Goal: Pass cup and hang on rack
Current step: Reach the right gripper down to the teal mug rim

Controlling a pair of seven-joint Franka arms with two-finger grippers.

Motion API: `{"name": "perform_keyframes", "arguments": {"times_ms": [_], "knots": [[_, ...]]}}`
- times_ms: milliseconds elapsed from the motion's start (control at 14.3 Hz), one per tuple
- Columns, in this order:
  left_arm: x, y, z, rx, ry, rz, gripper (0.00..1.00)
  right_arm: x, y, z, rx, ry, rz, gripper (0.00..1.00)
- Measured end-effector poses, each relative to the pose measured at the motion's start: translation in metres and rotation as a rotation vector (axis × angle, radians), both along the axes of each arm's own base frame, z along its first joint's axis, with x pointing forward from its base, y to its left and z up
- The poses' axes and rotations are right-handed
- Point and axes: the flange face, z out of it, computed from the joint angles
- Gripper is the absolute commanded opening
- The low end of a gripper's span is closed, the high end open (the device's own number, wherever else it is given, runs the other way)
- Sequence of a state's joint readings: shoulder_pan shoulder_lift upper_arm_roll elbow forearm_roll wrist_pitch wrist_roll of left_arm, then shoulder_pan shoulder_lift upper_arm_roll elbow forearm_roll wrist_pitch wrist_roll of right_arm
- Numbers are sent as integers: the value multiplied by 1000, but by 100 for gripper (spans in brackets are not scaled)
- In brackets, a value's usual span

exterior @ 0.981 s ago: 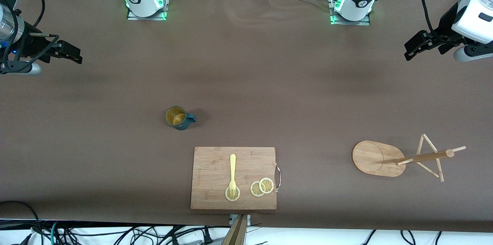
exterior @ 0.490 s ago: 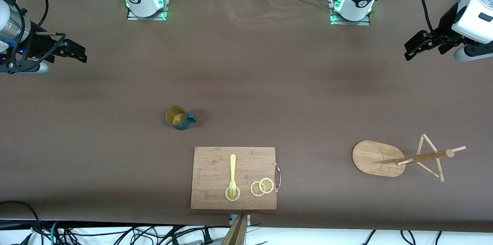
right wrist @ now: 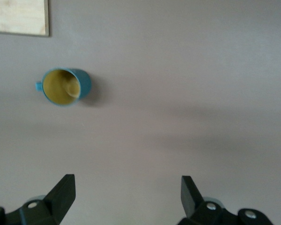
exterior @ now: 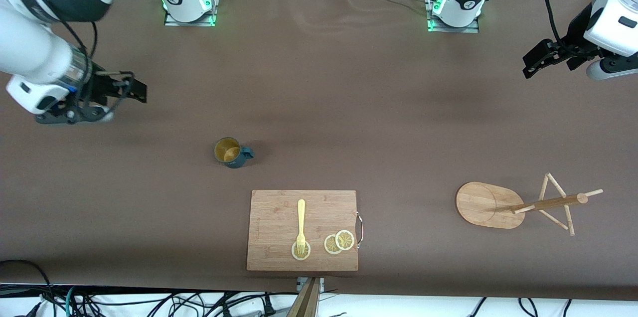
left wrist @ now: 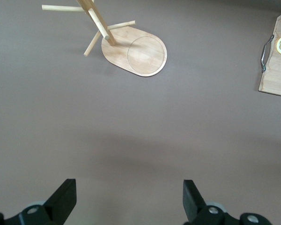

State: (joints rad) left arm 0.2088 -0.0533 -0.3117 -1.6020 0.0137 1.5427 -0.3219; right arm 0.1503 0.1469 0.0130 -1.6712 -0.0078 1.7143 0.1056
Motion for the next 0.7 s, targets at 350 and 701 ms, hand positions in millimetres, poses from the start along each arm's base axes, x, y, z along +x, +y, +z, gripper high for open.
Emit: {"name": "perform_keyframes", "arguments": {"times_ms": [350,701], "knots": [[0,0,0,0,0,-1,100,24,61,-78,-8,0,-47,100],[0,0,0,0,0,-1,100,35,109,-168,-12,-21,-119,95]]}}
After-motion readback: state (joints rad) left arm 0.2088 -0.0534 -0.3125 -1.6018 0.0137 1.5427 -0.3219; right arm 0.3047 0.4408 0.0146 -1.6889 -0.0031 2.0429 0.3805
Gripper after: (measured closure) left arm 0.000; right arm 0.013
